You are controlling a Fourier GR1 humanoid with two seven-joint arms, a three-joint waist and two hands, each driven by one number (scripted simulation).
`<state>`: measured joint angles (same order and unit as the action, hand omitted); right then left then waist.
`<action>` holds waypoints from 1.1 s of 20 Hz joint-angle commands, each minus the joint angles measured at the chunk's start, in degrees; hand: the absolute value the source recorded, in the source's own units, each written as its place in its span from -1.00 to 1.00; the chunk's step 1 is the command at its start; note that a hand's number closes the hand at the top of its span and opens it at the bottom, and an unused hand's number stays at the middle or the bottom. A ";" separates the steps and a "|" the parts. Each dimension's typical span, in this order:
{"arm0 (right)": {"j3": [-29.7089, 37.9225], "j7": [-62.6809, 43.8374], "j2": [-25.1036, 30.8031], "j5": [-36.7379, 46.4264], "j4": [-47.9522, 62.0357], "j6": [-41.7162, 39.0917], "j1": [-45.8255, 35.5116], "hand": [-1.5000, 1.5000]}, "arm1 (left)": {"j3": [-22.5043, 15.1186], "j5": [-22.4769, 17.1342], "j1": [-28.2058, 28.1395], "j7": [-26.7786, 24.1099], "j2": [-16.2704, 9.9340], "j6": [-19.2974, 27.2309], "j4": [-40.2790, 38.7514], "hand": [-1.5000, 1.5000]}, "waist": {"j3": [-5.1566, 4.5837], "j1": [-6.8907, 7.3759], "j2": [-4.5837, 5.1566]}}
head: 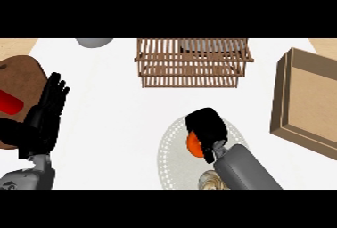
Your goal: Pick the squash from the placemat and place it in the tiered shelf
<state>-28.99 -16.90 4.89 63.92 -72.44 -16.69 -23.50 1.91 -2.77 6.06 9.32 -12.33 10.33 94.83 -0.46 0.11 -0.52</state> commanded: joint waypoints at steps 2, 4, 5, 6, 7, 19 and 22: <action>-0.67 -22.50 -4.68 -6.34 -1.24 5.86 2.54 1.00 | -0.44 0.20 0.67 0.02 0.35 -0.03 0.03 0.00 | 0.50 1.50 0.57; -3.77 -28.75 -4.75 -11.80 -3.71 9.06 1.32 1.00 | -1.11 0.18 0.98 0.58 0.71 -0.35 0.00 0.00 | 0.51 1.86 0.59; -6.66 -31.86 -4.78 -13.19 -6.01 11.49 1.77 1.00 | -0.95 -0.04 -1.91 -2.33 0.99 -0.94 0.07 0.00 | 0.47 2.00 0.46; -10.07 -35.55 -4.80 -15.94 -8.18 12.34 1.99 1.00 | -0.85 0.02 -1.55 -0.84 0.40 -1.04 0.77 0.00 | 0.48 1.99 0.39; -11.99 -39.43 -4.82 -18.14 -9.56 13.10 -1.63 1.00 | -1.48 0.20 -2.19 -1.33 1.38 -0.60 1.08 0.00 | 0.47 2.59 0.41; -8.37 -61.92 -4.86 -10.77 -25.74 24.91 -19.46 1.00 | 1.32 0.03 0.90 0.24 -0.44 -0.64 -1.92 0.00 | 0.35 0.14 -0.05; -6.94 -66.31 -4.85 -8.07 -27.14 20.93 -23.00 1.00 | 1.18 -0.40 -0.82 -0.98 -0.51 -1.59 -0.67 0.00 | 0.33 0.13 -0.19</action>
<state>-37.79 -67.11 0.73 52.71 -96.90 6.01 -40.95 2.30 -2.52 5.97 9.03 -12.16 9.67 94.09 -0.09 0.60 -0.59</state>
